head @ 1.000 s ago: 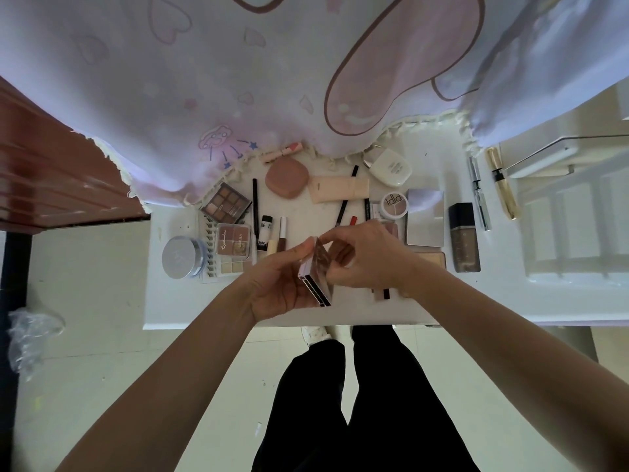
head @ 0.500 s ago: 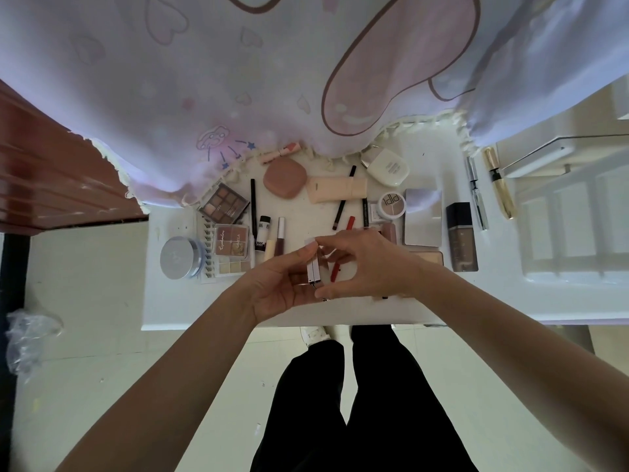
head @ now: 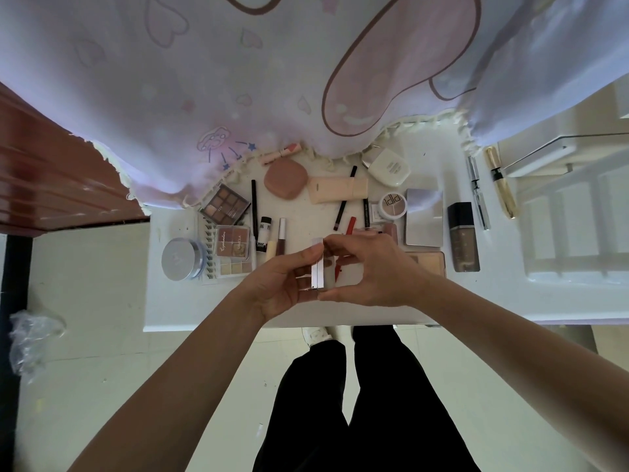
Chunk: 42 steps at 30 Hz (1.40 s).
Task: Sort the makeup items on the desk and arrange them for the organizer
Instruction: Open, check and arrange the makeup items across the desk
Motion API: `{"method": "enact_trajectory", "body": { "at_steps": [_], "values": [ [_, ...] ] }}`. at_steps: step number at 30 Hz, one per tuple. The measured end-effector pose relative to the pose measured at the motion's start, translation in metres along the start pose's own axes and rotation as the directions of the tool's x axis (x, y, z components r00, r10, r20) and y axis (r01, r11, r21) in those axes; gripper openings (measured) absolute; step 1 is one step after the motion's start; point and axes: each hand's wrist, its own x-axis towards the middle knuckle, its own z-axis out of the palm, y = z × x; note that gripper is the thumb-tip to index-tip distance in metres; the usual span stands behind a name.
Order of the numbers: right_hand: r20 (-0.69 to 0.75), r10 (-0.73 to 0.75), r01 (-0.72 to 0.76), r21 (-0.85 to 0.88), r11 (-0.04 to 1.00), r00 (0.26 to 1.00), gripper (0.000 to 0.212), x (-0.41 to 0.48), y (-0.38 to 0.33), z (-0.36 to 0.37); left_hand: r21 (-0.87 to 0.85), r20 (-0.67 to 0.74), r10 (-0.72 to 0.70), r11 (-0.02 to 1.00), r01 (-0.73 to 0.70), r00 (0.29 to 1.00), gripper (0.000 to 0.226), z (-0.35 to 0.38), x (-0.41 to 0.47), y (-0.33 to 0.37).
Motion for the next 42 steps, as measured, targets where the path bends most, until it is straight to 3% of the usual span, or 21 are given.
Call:
{"method": "enact_trajectory", "body": {
  "at_steps": [4, 6, 8, 10, 12, 14, 16, 18, 20, 24, 27, 31, 37, 40, 42],
  "values": [
    [-0.119, -0.047, 0.028, -0.16, 0.987, 0.992, 0.072, -0.004, 0.003, 0.005, 0.084, 0.033, 0.028, 0.996, -0.031, 0.999, 0.03, -0.006, 0.001, 0.005],
    [-0.092, -0.016, 0.001, -0.157, 0.988, 0.996, 0.077, -0.004, 0.004, 0.003, 0.093, 0.078, 0.096, 0.99, -0.104, 0.992, 0.047, -0.012, 0.002, 0.007],
    [-0.041, 0.09, -0.093, -0.07, 0.993, 0.995, 0.078, -0.002, 0.006, 0.001, 0.136, 0.124, 0.192, 0.969, -0.208, 0.973, 0.058, -0.015, 0.003, 0.01],
    [-0.034, 0.286, -0.278, 0.15, 0.949, 0.958, 0.073, 0.001, 0.011, -0.001, 0.232, 0.133, 0.285, 0.922, -0.31, 0.949, 0.065, -0.019, 0.003, 0.014],
    [-0.001, 0.47, -0.42, 0.447, 0.79, 0.883, 0.058, 0.003, 0.017, -0.007, 0.362, 0.114, 0.37, 0.849, -0.386, 0.922, 0.077, -0.024, 0.003, 0.019],
    [0.087, 0.557, -0.46, 0.676, 0.576, 0.826, 0.04, 0.004, 0.019, -0.013, 0.485, 0.12, 0.433, 0.76, -0.434, 0.893, 0.083, -0.028, 0.003, 0.023],
    [0.216, 0.566, -0.479, 0.796, 0.37, 0.795, 0.033, 0.007, 0.016, -0.016, 0.572, 0.151, 0.457, 0.683, -0.455, 0.877, 0.083, -0.027, 0.001, 0.025],
    [0.301, 0.545, -0.514, 0.806, 0.294, 0.783, 0.039, 0.011, 0.011, -0.013, 0.621, 0.174, 0.474, 0.628, -0.469, 0.863, 0.08, -0.024, -0.001, 0.025],
    [0.33, 0.511, -0.535, 0.778, 0.328, 0.793, 0.043, 0.015, 0.007, -0.008, 0.666, 0.191, 0.498, 0.567, -0.484, 0.846, 0.079, -0.019, -0.002, 0.024],
    [0.33, 0.477, -0.535, 0.746, 0.397, 0.815, 0.023, 0.022, 0.003, -0.007, 0.773, 0.213, 0.564, 0.403, -0.49, 0.798, 0.079, -0.013, -0.003, 0.023],
    [0.324, 0.492, -0.551, 0.71, 0.438, 0.808, 0.031, 0.024, 0.004, -0.009, 0.82, 0.223, 0.605, 0.308, -0.483, 0.765, 0.079, -0.011, -0.005, 0.02],
    [0.327, 0.522, -0.583, 0.668, 0.462, 0.788, 0.043, 0.022, 0.007, -0.007, 0.799, 0.255, 0.608, 0.305, -0.518, 0.752, 0.078, -0.008, -0.004, 0.016],
    [0.278, 0.537, -0.561, 0.671, 0.484, 0.797, 0.032, 0.021, 0.006, -0.006, 0.788, 0.267, 0.605, 0.311, -0.531, 0.75, 0.077, -0.007, 0.0, 0.016],
    [0.286, 0.545, -0.569, 0.675, 0.469, 0.788, 0.031, 0.019, 0.005, -0.01, 0.821, 0.298, 0.607, 0.231, -0.522, 0.737, 0.076, -0.008, 0.001, 0.02],
    [0.296, 0.537, -0.576, 0.658, 0.485, 0.79, 0.024, 0.019, 0.003, -0.011, 0.865, 0.336, 0.592, 0.115, -0.489, 0.732, 0.074, -0.009, 0.002, 0.021]
  ]
}}
